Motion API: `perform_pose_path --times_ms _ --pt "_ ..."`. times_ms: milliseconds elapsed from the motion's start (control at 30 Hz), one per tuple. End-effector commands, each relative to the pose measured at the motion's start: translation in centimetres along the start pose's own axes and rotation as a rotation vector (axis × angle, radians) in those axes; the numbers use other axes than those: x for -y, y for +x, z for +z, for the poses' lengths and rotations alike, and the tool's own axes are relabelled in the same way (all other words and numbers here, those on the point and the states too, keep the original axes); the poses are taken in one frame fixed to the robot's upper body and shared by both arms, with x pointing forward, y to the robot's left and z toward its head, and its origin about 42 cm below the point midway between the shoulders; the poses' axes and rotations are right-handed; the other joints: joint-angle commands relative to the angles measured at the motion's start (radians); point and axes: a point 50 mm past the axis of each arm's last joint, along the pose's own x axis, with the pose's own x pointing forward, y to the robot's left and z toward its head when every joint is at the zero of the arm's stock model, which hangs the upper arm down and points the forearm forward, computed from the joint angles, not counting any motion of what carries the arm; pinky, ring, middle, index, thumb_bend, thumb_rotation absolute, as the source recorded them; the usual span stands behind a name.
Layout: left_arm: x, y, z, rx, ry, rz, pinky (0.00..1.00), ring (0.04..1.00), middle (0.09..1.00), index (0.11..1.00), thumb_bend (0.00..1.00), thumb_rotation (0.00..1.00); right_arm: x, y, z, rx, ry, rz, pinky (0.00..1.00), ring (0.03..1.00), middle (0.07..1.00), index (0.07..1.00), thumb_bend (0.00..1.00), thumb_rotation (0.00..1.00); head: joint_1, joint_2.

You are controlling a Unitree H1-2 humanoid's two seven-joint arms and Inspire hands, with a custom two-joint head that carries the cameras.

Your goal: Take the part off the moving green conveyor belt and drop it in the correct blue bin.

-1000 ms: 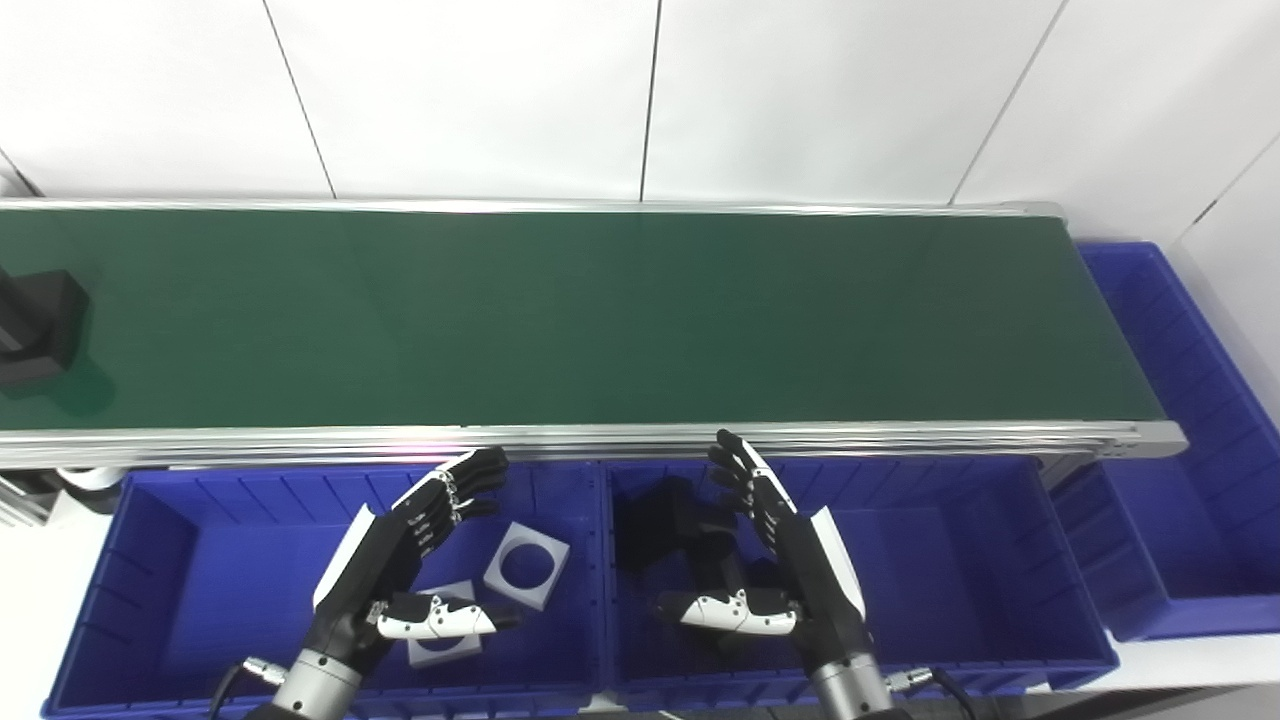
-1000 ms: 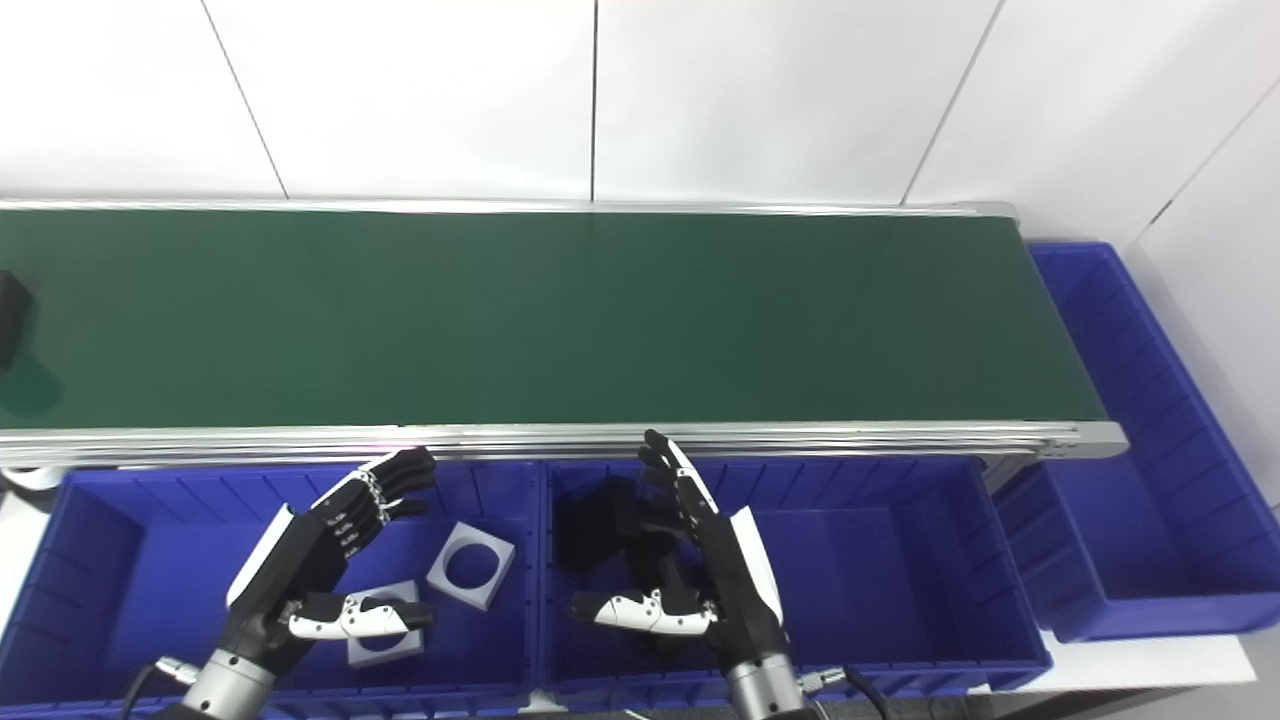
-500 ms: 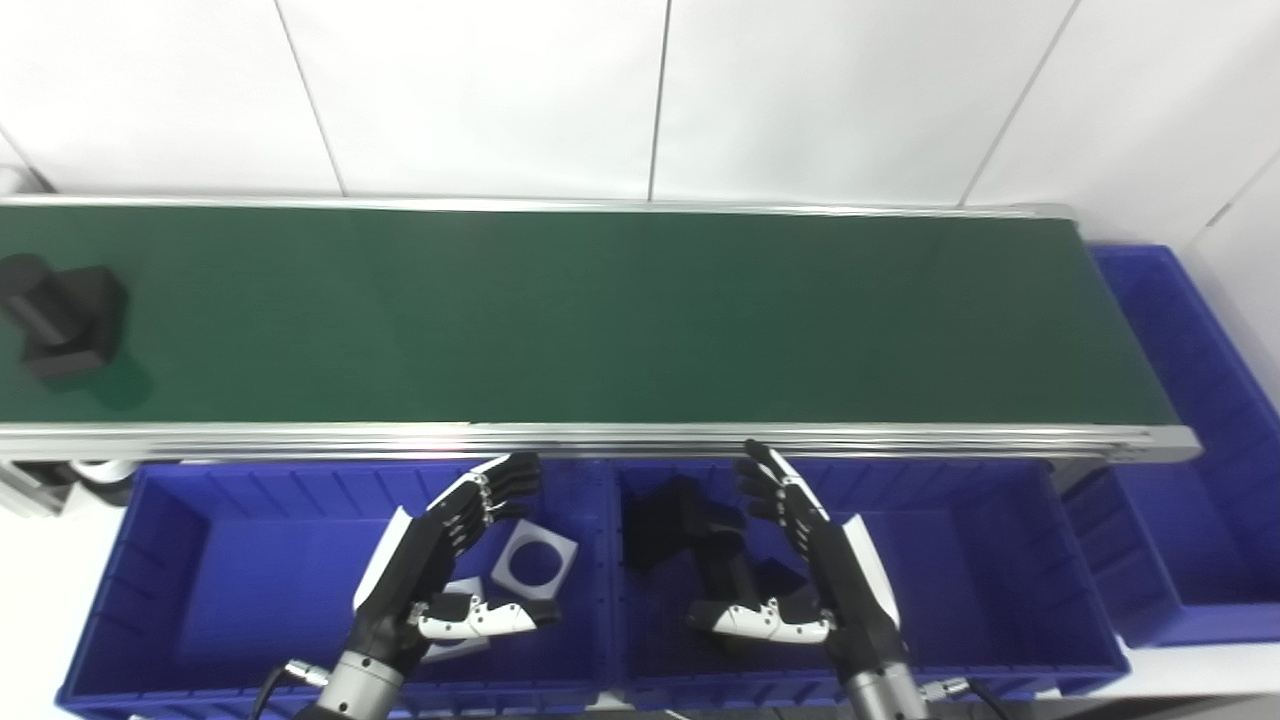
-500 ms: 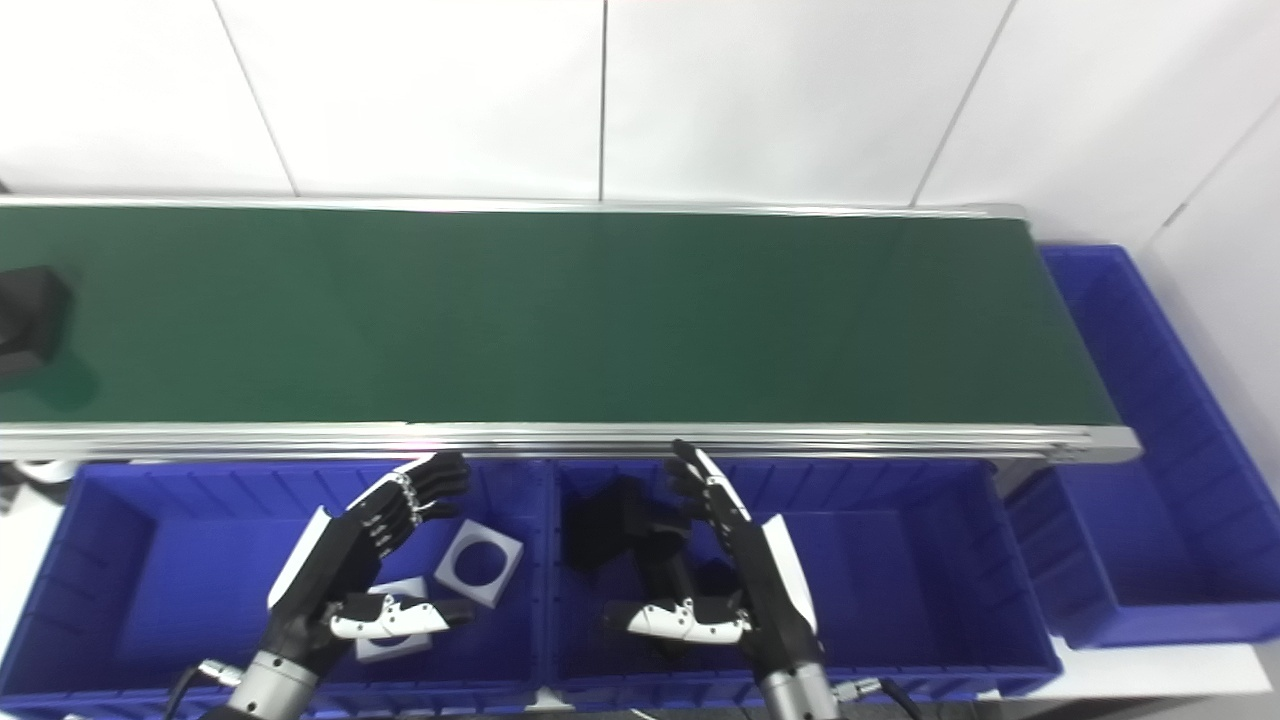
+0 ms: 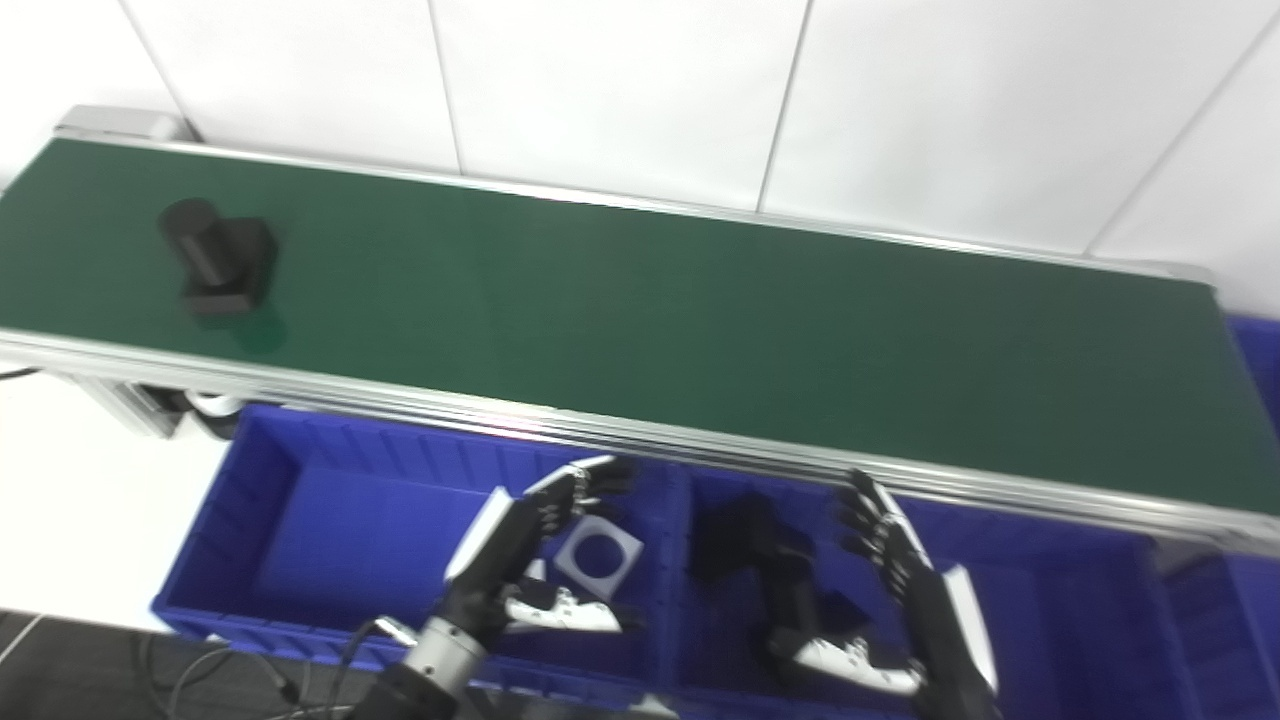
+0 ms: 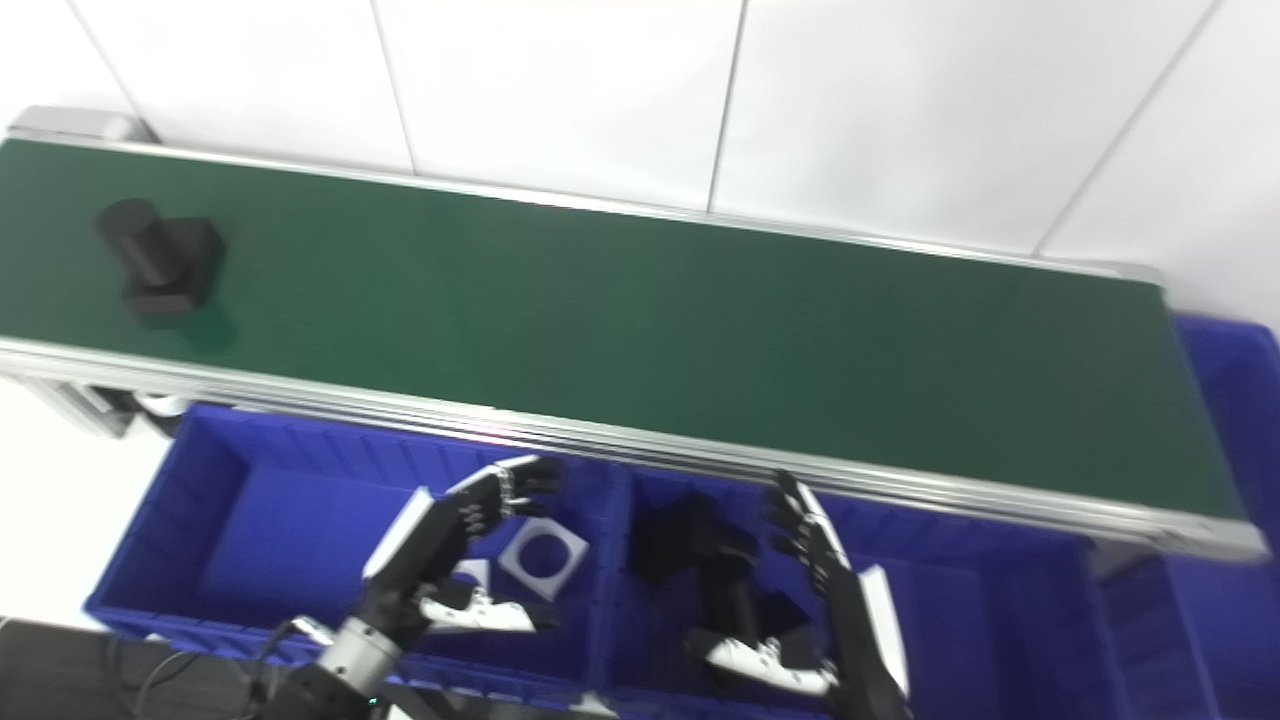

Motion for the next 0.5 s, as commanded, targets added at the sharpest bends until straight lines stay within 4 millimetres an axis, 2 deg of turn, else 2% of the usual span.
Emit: perform_pose_path --times_ms 0,167,333,467 --pt "0.2 0.4 0.7 0.057 0.01 0.011 0.74 0.813 0.833 0.804 0.88 0.12 0.3 -0.1 0.9 0.065 0.005 -0.003 0.83 0.878 0.899 0.947 0.84 0.18 0.008 -0.007" --pt "0.5 0.4 0.4 0.051 0.022 0.022 0.71 0.8 0.827 0.798 0.91 0.11 0.5 -0.1 0.5 0.087 0.005 -0.006 0.84 0.878 0.895 0.947 0.84 0.13 0.022 -0.035" --pt "0.6 0.4 0.1 0.045 0.007 0.026 0.71 0.798 0.825 0.793 0.92 0.1 0.6 -0.2 0.1 0.097 0.008 0.001 0.85 0.881 0.897 0.948 0.84 0.11 0.023 -0.057" --pt "0.6 0.4 0.0 0.038 -0.006 0.032 0.72 0.8 0.823 0.787 0.93 0.06 0.5 -0.3 -0.1 0.091 0.01 0.002 0.84 0.877 0.895 0.947 0.85 0.13 0.009 -0.068"
